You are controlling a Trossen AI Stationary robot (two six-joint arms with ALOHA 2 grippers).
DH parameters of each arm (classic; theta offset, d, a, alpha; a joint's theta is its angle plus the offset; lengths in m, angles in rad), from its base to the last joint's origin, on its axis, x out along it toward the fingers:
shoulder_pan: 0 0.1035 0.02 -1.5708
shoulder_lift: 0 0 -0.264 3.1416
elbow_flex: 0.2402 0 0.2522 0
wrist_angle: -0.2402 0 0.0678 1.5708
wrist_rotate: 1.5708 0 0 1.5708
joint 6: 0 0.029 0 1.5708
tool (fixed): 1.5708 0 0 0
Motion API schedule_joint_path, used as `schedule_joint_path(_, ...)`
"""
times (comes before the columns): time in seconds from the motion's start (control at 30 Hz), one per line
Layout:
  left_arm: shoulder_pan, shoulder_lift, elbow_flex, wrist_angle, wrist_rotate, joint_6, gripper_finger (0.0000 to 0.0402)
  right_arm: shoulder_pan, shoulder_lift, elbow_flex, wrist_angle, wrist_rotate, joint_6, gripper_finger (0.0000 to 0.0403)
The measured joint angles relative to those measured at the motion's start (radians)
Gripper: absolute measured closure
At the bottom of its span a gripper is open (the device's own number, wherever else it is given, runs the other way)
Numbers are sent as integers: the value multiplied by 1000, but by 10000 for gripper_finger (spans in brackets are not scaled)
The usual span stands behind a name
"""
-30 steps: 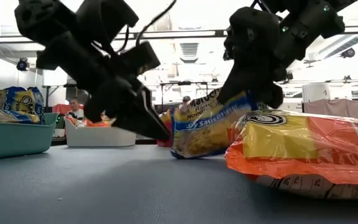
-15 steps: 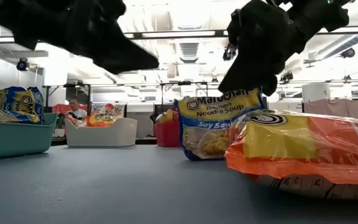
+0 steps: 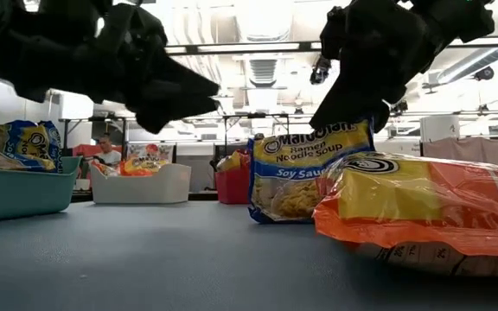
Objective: Sort Maruchan noodles
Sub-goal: Put the blue noodle pack into the green bin
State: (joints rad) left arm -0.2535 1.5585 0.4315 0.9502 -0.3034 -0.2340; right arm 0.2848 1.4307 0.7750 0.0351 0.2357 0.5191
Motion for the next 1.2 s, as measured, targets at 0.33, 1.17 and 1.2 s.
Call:
schedule_joint_path(0.33,2,264,177,1,-1,33,129,50,0,0,24,2,-25,266)
schedule_joint_path(1.17,23,385,247,77,105,41,198,84,0,0,33,27,-83,266)
schedule_joint_path(1.2,23,385,247,76,105,41,207,84,0,0,33,27,-83,266)
